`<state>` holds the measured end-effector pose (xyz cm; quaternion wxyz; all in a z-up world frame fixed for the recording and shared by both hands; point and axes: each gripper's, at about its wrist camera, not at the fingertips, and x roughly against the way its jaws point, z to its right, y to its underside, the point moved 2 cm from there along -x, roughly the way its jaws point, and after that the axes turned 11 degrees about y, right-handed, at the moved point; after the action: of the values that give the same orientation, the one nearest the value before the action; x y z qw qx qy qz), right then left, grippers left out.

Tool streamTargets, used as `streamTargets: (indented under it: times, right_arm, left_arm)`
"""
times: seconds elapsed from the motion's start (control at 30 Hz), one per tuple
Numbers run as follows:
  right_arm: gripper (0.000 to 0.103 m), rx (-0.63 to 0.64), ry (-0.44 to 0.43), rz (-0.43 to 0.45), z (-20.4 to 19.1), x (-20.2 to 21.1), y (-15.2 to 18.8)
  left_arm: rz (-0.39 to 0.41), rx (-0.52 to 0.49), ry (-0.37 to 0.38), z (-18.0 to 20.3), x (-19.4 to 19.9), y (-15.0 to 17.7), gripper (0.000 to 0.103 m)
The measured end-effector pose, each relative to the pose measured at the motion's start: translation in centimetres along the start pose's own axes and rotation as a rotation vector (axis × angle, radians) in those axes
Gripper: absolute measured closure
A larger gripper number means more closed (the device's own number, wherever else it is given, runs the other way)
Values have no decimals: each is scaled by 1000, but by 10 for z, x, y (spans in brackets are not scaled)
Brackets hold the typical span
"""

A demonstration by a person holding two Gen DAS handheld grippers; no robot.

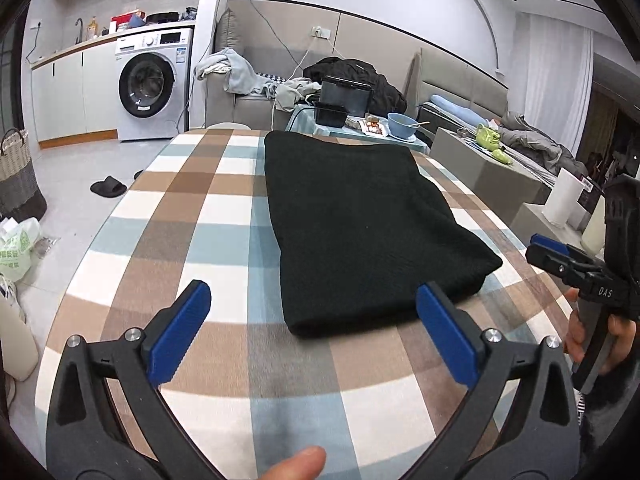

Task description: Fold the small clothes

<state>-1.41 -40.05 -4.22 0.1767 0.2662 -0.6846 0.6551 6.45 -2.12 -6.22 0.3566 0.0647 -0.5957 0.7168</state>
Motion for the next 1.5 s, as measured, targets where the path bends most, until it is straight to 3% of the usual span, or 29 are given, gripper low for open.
streamTargets:
  times: [0.13,0.37,0.7,0.9,1.33,1.5]
  right_arm:
    - [0,5,-17,32,-4,5,2]
    - [0,7,13,74,-7,8,14]
    - [0,31,-9,173,-13,20,18]
    - [0,30,4,181,-13,21,18]
    - [0,25,30,204,-11,23,19]
    - [0,7,25,194,-7,23,19]
  left_arm:
    - [9,-6,3,3,7,5,1]
    - [58,-31,-87,0,11,9,1]
    - [88,-21,-88,-6,6,17,1]
    - [127,-106,-80,3,8,24,1]
    - [129,-238,-105,33,9,39,1]
    - [124,-241,-103,34,8,40,1]
